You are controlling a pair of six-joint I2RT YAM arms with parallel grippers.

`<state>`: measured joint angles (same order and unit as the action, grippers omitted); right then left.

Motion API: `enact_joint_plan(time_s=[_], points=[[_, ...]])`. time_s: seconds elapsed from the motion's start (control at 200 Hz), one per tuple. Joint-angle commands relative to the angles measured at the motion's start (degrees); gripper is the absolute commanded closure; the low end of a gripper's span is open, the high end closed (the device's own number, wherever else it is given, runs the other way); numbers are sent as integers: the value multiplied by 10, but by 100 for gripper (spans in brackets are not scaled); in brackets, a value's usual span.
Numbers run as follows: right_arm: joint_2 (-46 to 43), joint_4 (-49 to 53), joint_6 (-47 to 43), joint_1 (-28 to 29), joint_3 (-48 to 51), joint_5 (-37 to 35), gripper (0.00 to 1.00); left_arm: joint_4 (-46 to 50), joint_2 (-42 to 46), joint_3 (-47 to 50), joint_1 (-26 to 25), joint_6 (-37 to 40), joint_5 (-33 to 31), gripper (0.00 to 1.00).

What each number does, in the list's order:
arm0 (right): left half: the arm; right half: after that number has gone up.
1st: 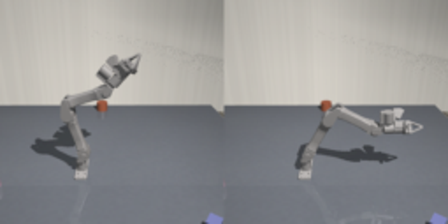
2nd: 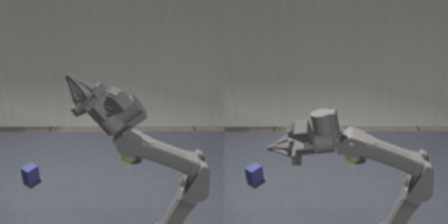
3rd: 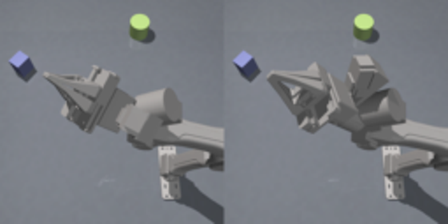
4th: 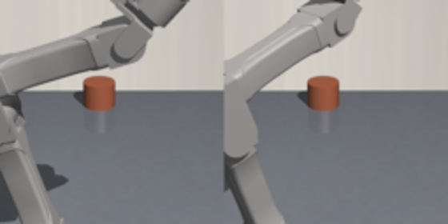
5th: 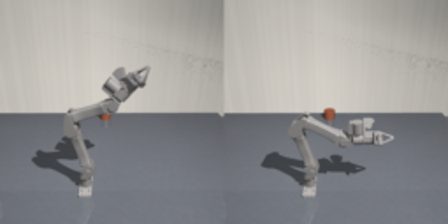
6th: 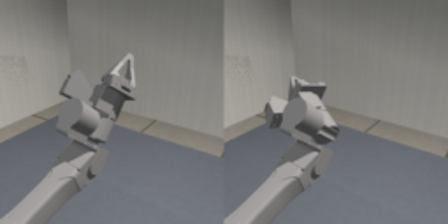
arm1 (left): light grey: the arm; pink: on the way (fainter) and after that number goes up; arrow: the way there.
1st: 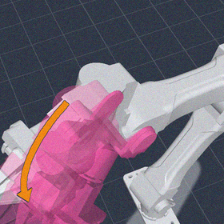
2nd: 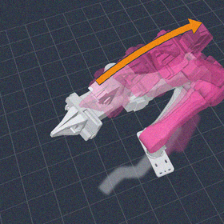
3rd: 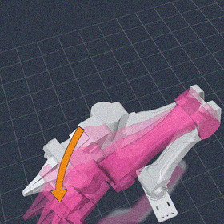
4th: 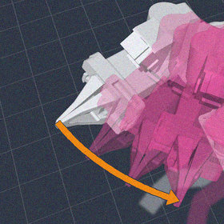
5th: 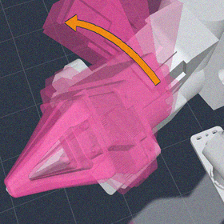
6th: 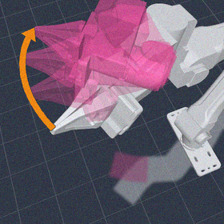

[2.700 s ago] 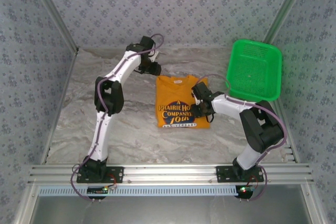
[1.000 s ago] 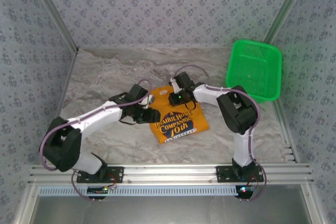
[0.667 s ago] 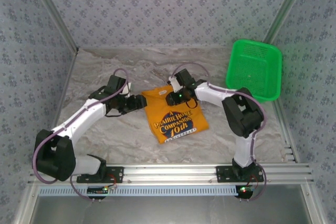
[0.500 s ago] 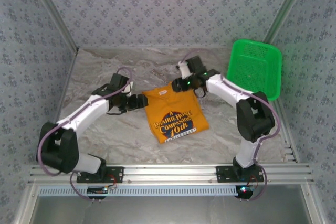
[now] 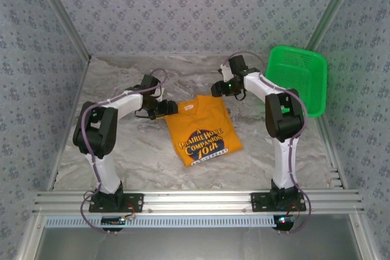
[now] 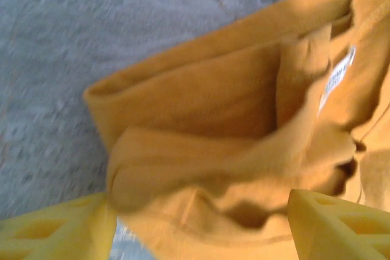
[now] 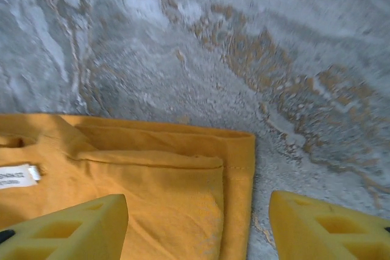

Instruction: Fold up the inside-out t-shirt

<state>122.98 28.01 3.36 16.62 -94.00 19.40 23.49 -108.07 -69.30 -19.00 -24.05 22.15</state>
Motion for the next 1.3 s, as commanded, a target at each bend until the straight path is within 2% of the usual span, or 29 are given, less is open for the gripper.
enact_joint_plan(time_s=[0.0,0.08,0.235,0.375,0.47,0.545,0.635,0.67,0.75,0.865,0.93,1.119,1.189,1.294], points=[[29,15,-2,-1,-34,27,38,-32,-20,-11,3,-14,24,28],[54,24,-1,1,-56,54,43,-30,-37,-27,-3,-24,13,29],[74,16,-1,13,-56,69,46,4,-72,-76,-21,-12,-18,32],[99,26,3,12,-80,93,60,5,-112,-110,-22,-43,-2,40],[99,30,0,11,-82,100,70,5,-131,-126,-23,-47,3,55],[95,29,-3,9,-79,108,84,-1,-131,-131,-23,-38,4,69],[94,25,-5,3,-74,142,96,-3,-134,-145,-22,-33,12,84],[91,22,-3,1,-74,159,99,-6,-137,-154,-22,-28,27,93],[79,17,1,1,-76,175,100,5,-145,-179,-23,-15,43,100],[60,16,10,-5,-87,176,100,-6,-134,-184,-20,19,58,100],[64,17,8,-15,-105,212,100,-2,-122,-191,-15,37,59,100],[33,-6,12,-23,-168,227,100,79,-95,-318,10,49,56,100],[34,-15,34,-22,-236,228,100,100,-89,-378,20,76,52,100],[56,34,28,-19,-375,234,100,119,-101,-488,35,113,63,100]])
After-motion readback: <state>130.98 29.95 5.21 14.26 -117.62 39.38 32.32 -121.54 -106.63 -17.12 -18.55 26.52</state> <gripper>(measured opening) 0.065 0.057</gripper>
